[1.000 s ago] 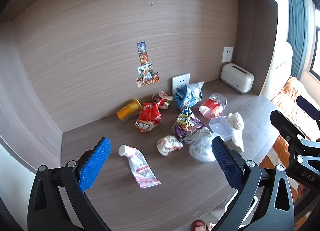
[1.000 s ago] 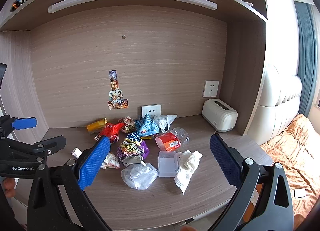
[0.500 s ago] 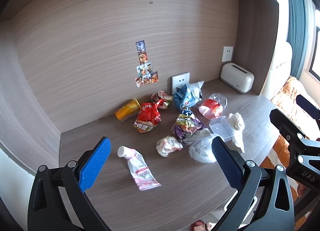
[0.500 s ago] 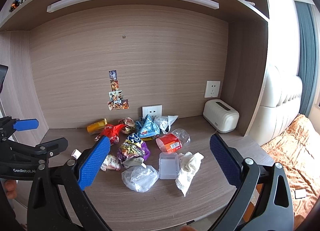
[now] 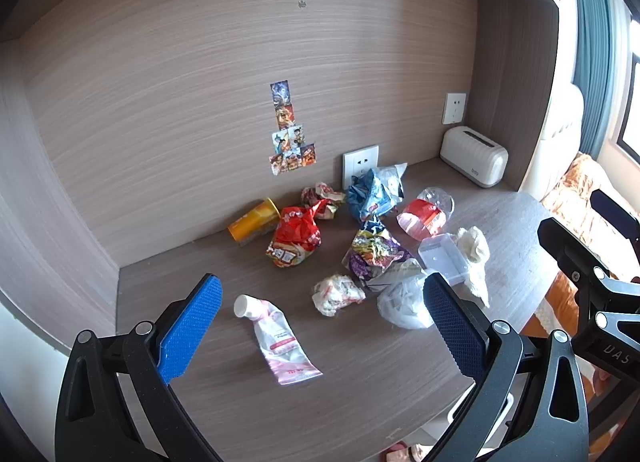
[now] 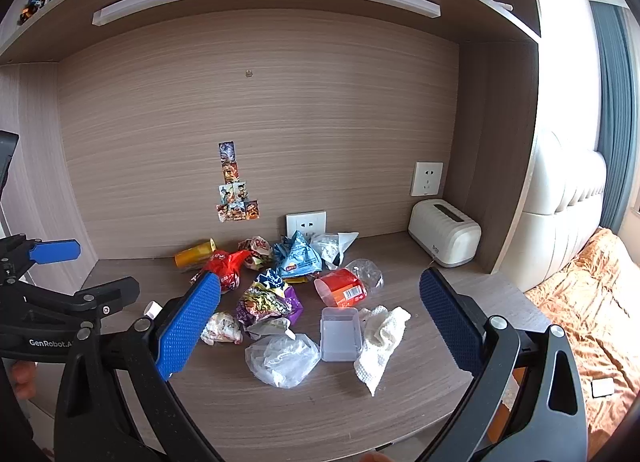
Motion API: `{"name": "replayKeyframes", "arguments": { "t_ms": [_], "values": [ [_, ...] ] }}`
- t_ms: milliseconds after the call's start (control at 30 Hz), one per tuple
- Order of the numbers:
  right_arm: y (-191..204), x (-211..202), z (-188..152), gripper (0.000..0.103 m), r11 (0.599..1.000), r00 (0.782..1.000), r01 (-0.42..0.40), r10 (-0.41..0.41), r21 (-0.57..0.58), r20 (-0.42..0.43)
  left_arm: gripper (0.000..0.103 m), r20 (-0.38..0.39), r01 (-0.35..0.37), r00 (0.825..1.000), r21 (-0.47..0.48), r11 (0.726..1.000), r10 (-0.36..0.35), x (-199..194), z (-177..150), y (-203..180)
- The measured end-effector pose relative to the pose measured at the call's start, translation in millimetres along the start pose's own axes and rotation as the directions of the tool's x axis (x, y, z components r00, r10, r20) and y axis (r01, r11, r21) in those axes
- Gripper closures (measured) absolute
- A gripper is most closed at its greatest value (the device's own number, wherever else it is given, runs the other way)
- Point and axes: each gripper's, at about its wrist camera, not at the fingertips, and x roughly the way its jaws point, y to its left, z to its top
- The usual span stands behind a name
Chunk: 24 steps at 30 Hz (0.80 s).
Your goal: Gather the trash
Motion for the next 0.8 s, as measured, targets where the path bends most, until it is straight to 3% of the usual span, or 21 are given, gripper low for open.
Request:
{"name": "replayKeyframes", "arguments": {
  "t_ms": [433,800],
  "values": [
    [3.3,3.0,-1.1,0.003,1.0,1.0,-0.006,0.006,-0.001,-0.007,0.004,-0.005,0.0,1.0,-0.003,1.0,0.0,0.5,-1.0,-0.3],
    [21.6,24.0,-16.1,0.003,0.999,0.999,-0.025,0.024,-0.044,-0.036,0.004,-0.033,-0.013,0.999,-0.025,1.0,0.012,23.5,-24.0,19.9]
  ]
}}
